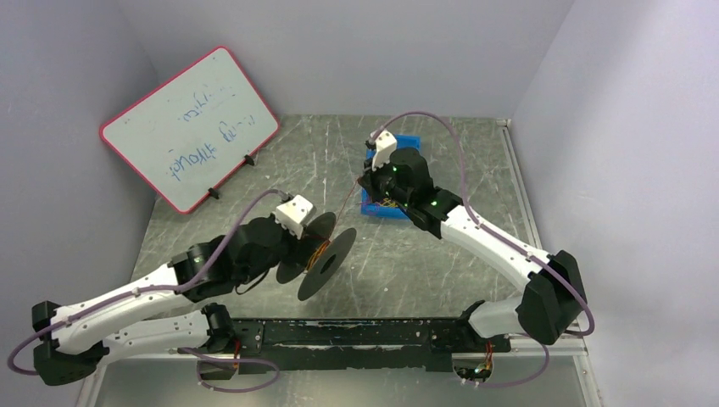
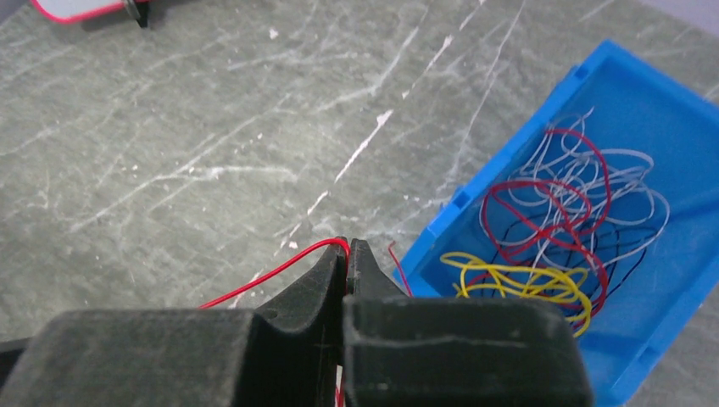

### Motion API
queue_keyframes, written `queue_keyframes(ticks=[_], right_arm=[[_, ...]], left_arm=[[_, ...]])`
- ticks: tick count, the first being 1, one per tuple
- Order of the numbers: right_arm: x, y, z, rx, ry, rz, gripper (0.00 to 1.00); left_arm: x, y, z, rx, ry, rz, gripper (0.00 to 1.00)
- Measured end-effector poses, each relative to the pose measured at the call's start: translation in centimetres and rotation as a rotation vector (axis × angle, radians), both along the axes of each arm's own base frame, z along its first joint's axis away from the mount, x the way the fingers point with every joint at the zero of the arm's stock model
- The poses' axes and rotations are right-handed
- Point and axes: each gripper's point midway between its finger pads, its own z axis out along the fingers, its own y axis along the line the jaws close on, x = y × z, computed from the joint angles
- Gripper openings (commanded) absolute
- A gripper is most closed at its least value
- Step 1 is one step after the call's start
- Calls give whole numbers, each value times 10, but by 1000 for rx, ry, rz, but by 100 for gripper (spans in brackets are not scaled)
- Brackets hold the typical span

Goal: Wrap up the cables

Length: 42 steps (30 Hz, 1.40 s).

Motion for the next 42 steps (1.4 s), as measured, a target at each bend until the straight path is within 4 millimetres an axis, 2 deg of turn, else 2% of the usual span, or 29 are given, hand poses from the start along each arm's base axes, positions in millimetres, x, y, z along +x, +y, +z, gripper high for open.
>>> queue_keyframes(ticks=[7, 15, 22, 26, 36, 39, 42], right_arm=[[-14, -8, -41, 13, 86, 0, 0], [-38, 0, -76, 79, 180, 64, 0], [-57, 7, -87, 154, 213, 125, 0], [-67, 10, -86, 199, 212, 162, 0], [-89, 12, -82, 315, 189, 233, 11], [-92, 9, -91, 318, 206, 220, 15], [-96, 2, -107, 307, 244, 197, 17]], left_arm=[[-11, -6, 50, -119, -40, -82, 7], [-14, -5, 73, -152, -71, -104, 7], [-17, -4, 85, -172, -89, -125, 7], [-20, -5, 95, -186, -95, -152, 7], [-36, -11, 112, -214, -92, -254, 7], [-42, -14, 125, -248, -99, -288, 7], [-48, -15, 149, -318, -130, -324, 7]])
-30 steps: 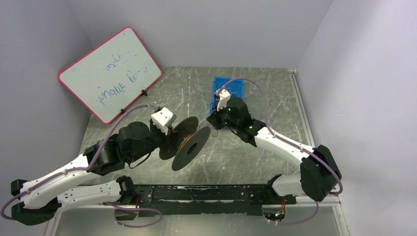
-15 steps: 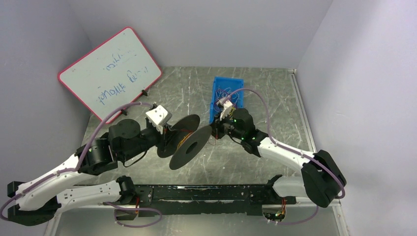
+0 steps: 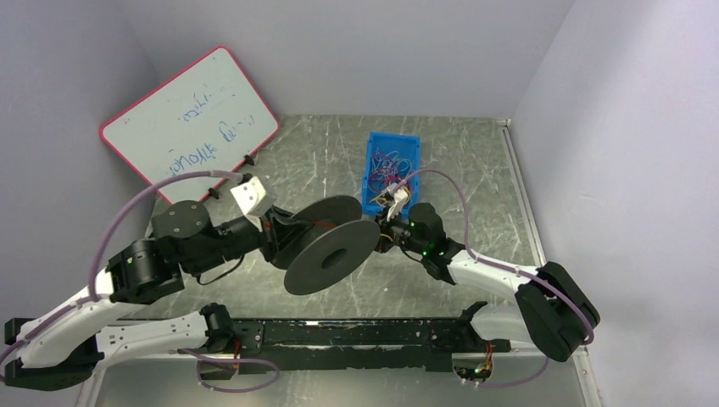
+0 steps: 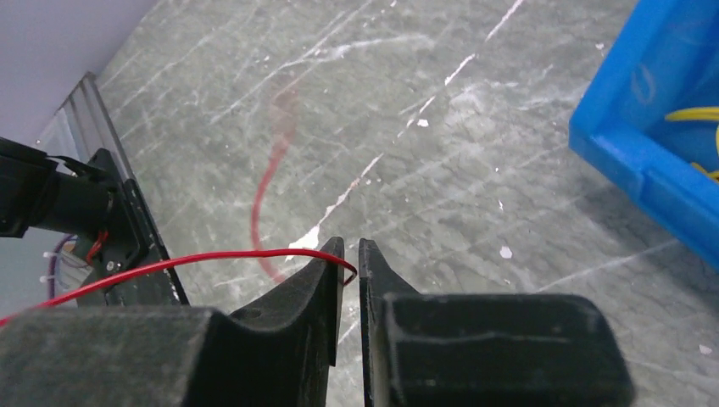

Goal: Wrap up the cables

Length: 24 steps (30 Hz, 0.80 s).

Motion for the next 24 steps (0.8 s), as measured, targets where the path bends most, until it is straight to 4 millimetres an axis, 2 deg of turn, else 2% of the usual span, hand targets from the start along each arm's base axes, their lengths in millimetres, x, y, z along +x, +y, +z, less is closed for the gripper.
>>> queue_keyframes(ticks=[3, 7, 11, 15, 24], right_arm=[[-2, -3, -8, -6, 20, -9, 17], [-2, -3, -8, 2, 21, -12, 17], [-1, -4, -5, 13, 8, -21, 17], [-1, -5, -7, 11, 7, -27, 5], [-5, -7, -11, 25, 12, -27, 8]], left_arm=[[-6, 1, 23, -68, -29, -26, 7], [-8, 2, 38, -113, -47, -36, 7], [-8, 2, 42, -123, -51, -35, 7], [-6, 2, 45, -131, -56, -25, 7], [7, 12, 58, -180, -79, 70, 7]])
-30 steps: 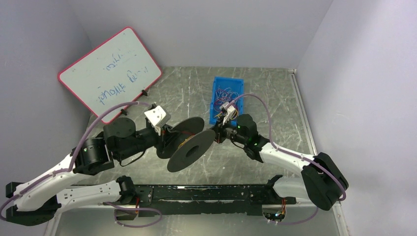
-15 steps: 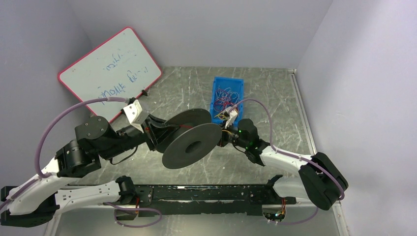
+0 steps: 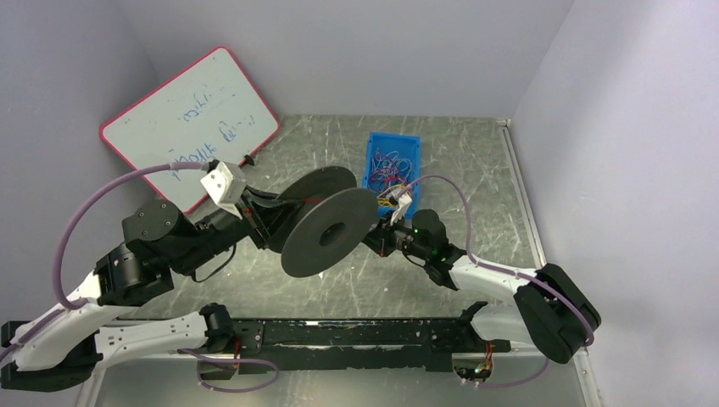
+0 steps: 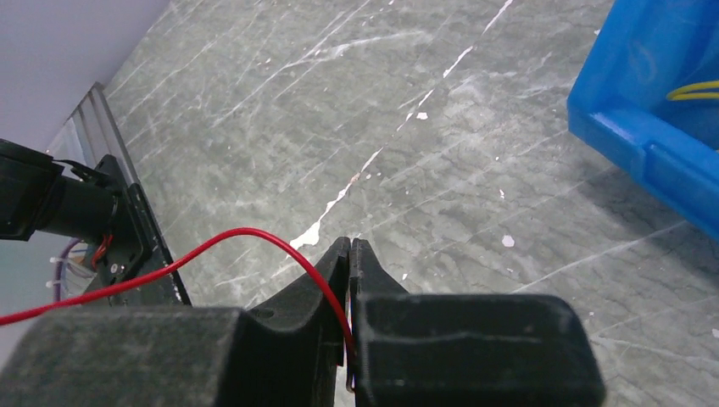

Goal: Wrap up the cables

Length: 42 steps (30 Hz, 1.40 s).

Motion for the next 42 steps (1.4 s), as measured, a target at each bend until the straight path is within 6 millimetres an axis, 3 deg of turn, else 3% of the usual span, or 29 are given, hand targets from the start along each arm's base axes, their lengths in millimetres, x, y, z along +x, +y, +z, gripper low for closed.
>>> queue_keyframes(ticks=[12, 18, 26, 30, 42], right_arm=[[-13, -3, -13, 28, 44, 12, 8], [-15, 0, -9, 52, 39, 21, 8], [-23, -3, -18, 58, 68, 25, 9], [-29, -4, -23, 61, 85, 26, 0], [-41, -2, -25, 79, 104, 42, 0]], left_arm=[[23, 24, 21, -103, -5, 186, 7], [29, 24, 22, -112, 3, 218, 7], [40, 33, 24, -136, 11, 300, 7], [44, 36, 27, -153, 11, 334, 7], [65, 36, 19, -132, 29, 456, 7]])
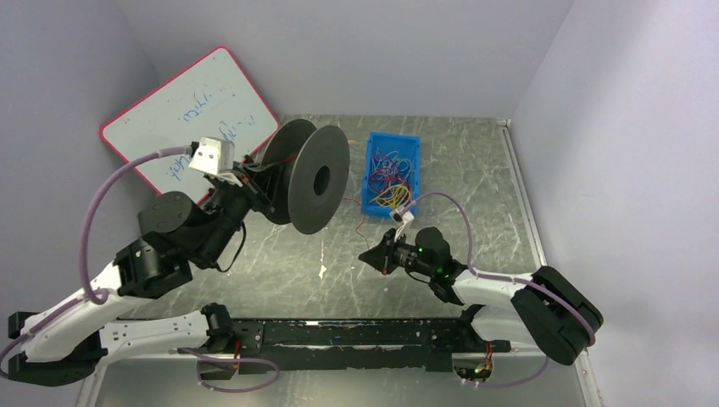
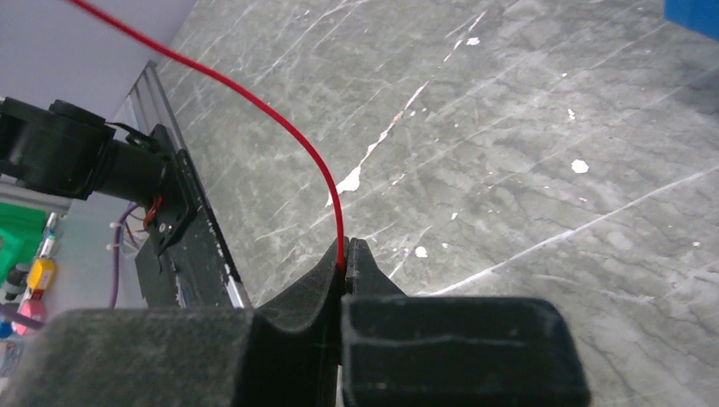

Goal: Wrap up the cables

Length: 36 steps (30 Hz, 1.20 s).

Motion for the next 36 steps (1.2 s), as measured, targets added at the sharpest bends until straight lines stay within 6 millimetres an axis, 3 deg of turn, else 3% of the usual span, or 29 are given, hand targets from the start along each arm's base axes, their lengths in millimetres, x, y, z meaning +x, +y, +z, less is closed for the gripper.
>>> queue_keyframes(ticks=[7, 20, 27, 36], right_arm=[[-15, 8, 3, 6, -8, 25, 0], [-77, 44, -2, -40, -10, 161, 0], [-98, 65, 29, -5, -55, 207, 0], [-118, 79, 79, 25, -133, 232, 0]], left_arm=[[26, 6, -23, 72, 48, 189, 7], [75, 10, -74, 314, 97, 483, 7], [114, 30, -110, 416, 153, 613, 7], [143, 25, -164, 536, 235, 625, 7]])
